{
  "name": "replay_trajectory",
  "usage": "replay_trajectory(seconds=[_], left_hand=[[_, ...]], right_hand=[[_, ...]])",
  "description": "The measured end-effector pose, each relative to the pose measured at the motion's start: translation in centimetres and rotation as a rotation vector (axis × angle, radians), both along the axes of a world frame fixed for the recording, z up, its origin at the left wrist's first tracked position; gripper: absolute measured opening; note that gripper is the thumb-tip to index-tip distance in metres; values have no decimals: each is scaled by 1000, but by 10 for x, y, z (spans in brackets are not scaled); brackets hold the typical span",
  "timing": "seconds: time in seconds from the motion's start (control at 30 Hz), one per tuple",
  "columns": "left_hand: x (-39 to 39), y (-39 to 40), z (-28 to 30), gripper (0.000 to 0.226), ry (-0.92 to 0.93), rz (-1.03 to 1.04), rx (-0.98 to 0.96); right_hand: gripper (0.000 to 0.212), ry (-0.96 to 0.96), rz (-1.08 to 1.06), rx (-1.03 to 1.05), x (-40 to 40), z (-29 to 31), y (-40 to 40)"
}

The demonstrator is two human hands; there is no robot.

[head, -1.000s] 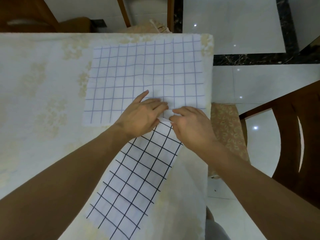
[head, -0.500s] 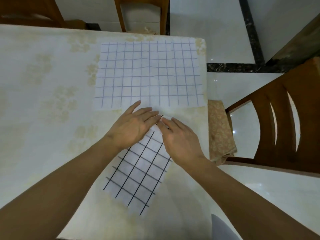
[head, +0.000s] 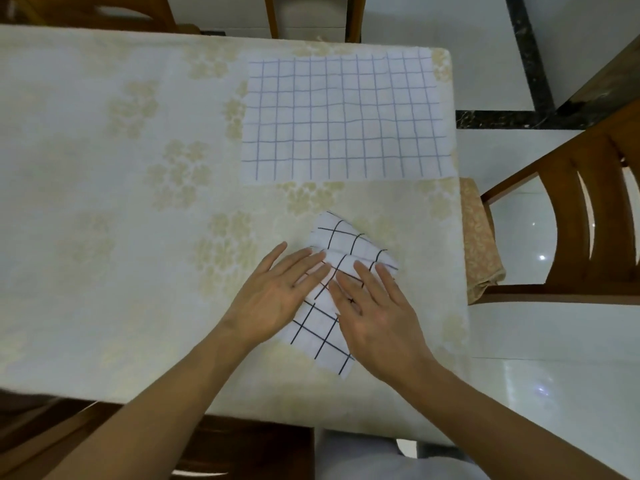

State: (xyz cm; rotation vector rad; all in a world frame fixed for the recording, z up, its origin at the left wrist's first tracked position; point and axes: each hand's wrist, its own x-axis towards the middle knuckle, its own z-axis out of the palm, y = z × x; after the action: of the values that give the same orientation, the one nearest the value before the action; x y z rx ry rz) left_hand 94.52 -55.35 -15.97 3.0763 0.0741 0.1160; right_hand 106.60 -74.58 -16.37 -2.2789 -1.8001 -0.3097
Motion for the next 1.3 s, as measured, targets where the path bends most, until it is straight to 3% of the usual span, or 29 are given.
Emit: replay_trajectory(seconds=[0.33,0.43,0.57,0.77,0.97,1.3], left_hand=[[-51,-21,-26,50,123,19,-58],[-58,-24,-26,58,177,75,-119],[-58,-29,-20,49,136,113,-157],[-12,-27,-18,35,55,172,-120],[61,-13,-30,50,111,131,-117],[83,6,-68,64,261,129,-51]], right_hand=[[42,158,110,-229,-40,-31,-26],[39,198,157,-218,-45,-34,-28],[35,245,193,-211,-41,-33,-27],[24,274,44,-92,-3,-38,-9],[57,267,-172,-221,35,-45,15],[82,299,-173,-357,61,-74,20]])
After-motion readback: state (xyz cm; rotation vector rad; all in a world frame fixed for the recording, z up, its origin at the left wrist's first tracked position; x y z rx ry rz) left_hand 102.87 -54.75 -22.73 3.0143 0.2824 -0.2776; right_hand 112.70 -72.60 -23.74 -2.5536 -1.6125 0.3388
